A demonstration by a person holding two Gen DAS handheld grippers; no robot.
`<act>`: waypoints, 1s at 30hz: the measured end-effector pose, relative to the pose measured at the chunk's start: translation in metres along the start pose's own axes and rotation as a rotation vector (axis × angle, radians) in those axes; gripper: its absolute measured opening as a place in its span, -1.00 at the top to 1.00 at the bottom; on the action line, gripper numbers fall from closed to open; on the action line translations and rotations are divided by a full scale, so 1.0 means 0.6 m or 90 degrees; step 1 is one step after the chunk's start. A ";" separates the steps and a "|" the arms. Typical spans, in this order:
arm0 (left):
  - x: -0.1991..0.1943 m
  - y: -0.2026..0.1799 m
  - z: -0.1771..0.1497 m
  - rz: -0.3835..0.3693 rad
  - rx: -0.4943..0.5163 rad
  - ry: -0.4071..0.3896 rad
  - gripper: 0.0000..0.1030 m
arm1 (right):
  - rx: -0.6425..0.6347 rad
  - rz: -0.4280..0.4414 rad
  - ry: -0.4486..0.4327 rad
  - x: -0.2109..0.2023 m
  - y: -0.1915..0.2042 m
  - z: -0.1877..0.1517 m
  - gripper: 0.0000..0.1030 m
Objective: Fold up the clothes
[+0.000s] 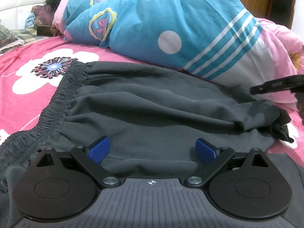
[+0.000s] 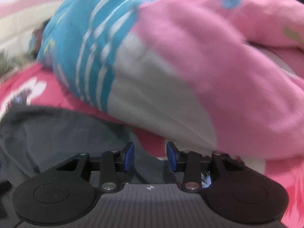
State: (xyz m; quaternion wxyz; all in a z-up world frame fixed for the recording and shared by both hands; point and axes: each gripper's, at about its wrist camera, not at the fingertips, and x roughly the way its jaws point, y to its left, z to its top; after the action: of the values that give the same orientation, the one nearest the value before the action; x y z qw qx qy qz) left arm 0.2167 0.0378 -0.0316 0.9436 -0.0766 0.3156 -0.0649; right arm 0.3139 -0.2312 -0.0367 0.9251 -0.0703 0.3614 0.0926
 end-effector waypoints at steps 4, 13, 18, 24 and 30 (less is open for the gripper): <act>0.000 0.002 0.000 -0.001 0.000 0.001 -0.89 | -0.061 -0.020 0.027 0.039 0.022 0.002 0.73; 0.000 0.002 -0.002 0.001 0.004 0.004 -0.89 | -0.018 -0.072 0.022 0.112 0.011 0.004 0.93; 0.001 0.001 -0.004 0.003 0.010 0.004 -0.90 | 0.051 -0.066 0.022 0.092 -0.015 0.012 0.45; -0.001 0.001 -0.004 0.003 0.011 -0.002 -0.90 | 0.121 -0.040 -0.022 -0.034 -0.069 -0.015 0.05; -0.023 -0.008 0.001 -0.005 0.018 -0.038 -0.90 | 0.222 0.026 -0.031 -0.148 -0.103 -0.076 0.00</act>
State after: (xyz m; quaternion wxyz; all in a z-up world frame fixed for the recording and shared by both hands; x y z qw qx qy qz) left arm 0.2059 0.0354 -0.0222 0.9534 -0.0662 0.2857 -0.0711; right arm 0.2335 -0.3107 -0.0053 0.9297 0.1012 0.3506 0.0490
